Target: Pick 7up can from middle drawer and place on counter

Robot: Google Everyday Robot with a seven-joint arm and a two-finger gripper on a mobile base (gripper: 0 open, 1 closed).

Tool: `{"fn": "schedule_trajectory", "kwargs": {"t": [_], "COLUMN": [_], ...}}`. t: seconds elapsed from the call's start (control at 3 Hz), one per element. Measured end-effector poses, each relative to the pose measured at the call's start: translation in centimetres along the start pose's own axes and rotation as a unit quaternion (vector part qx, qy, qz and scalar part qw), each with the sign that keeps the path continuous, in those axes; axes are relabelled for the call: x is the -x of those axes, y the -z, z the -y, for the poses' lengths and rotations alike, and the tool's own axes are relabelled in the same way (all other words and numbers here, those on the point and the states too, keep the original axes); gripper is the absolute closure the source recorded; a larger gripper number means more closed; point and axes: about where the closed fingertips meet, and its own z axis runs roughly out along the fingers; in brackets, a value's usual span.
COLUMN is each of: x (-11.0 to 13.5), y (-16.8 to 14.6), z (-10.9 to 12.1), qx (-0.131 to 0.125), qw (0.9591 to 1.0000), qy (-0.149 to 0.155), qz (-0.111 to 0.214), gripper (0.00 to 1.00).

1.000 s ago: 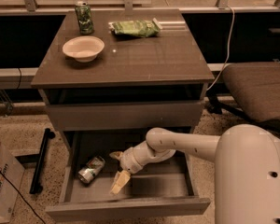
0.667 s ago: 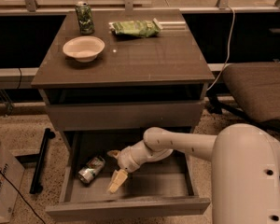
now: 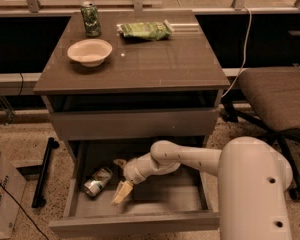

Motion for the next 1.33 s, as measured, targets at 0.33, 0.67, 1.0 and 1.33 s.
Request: {"fn": "schedule_trajectory", "kwargs": {"t": [0.33,0.67,1.0,1.33], "x": [-0.6,1.0,2.2,1.6], "y": [-1.4,-3.8,-5.1,-6.2], "z": [1.2,1.6,1.3,1.4], "qx": [-0.004,0.015,0.029,0.045], "qw": [0.9999,0.9989,0.9974,0.9967], "qy": [0.005,0.032,0.048,0.046], "qz": [0.011,0.032,0.045,0.050], "gripper": [0.00,0.00,0.00,0.18]}}
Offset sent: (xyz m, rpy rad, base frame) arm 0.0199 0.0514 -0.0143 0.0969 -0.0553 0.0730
